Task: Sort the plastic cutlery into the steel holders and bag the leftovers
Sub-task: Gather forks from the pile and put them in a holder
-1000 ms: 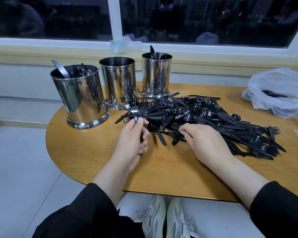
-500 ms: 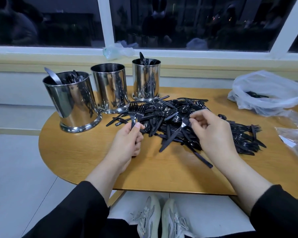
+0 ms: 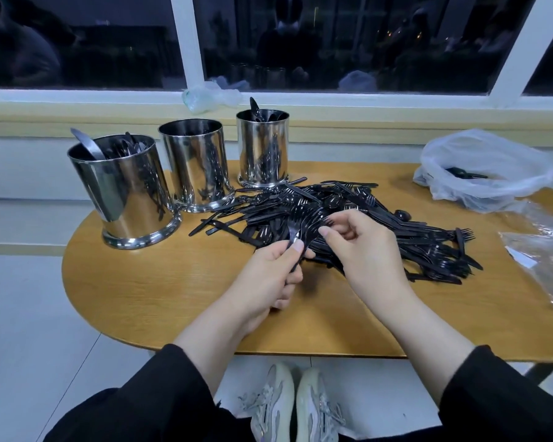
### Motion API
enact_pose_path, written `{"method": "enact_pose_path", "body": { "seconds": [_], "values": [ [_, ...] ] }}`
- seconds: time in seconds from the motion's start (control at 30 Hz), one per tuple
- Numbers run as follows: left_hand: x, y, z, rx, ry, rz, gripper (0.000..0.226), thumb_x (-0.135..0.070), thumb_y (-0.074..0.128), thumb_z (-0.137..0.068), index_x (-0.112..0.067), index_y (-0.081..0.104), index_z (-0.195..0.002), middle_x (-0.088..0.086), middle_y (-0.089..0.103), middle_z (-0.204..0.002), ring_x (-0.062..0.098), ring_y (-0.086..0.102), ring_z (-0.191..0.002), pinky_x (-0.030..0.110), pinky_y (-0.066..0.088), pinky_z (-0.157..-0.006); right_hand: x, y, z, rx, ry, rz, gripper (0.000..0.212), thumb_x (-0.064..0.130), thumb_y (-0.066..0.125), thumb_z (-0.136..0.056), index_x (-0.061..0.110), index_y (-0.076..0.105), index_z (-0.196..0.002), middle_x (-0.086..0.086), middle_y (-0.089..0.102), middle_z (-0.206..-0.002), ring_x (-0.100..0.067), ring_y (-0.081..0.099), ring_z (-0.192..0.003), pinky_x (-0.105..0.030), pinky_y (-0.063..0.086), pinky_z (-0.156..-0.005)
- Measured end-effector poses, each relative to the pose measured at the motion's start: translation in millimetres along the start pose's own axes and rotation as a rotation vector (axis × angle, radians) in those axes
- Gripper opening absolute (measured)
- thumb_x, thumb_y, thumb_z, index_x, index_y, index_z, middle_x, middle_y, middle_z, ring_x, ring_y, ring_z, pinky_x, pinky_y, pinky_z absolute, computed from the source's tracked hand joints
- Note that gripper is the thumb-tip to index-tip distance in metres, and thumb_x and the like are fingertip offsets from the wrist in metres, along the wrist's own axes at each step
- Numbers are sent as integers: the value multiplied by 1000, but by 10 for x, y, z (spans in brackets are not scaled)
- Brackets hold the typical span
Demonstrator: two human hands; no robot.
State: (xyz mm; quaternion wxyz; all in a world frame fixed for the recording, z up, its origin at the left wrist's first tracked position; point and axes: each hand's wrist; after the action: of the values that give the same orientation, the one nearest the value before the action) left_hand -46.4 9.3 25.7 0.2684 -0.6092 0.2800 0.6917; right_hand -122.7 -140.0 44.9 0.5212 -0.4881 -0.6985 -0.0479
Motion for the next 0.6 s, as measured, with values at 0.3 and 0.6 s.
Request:
{"method": "enact_pose_path", "body": {
  "seconds": [0.3,0.6],
  "values": [
    [49,184,-154,-17,61,-41,29,-36,48,-108,-15,47,-89,-4,42,-65,13,25,-51,25,18,-45,-630,-539,225,-40,-167,337,11,20,64,-98,18,71,-89,17,57,-78,-6,54,-76,-30,46,-71],
    [147,432,-265,-27,146,-116,23,-37,49,-107,-19,60,-98,-9,37,-61,10,28,-50,24,24,-45,-981,-1012,204,74,-64,552,18,16,66,-91,18,74,-107,9,59,-95,-13,53,-96,-32,40,-85]
  ]
}}
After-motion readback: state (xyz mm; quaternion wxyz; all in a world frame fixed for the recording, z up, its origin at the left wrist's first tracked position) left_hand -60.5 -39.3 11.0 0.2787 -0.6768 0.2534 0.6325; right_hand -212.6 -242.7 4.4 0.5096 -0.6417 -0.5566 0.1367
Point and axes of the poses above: each hand's wrist, its own z-axis away from the middle knuckle, its own y-axis out of the palm, x = y × z
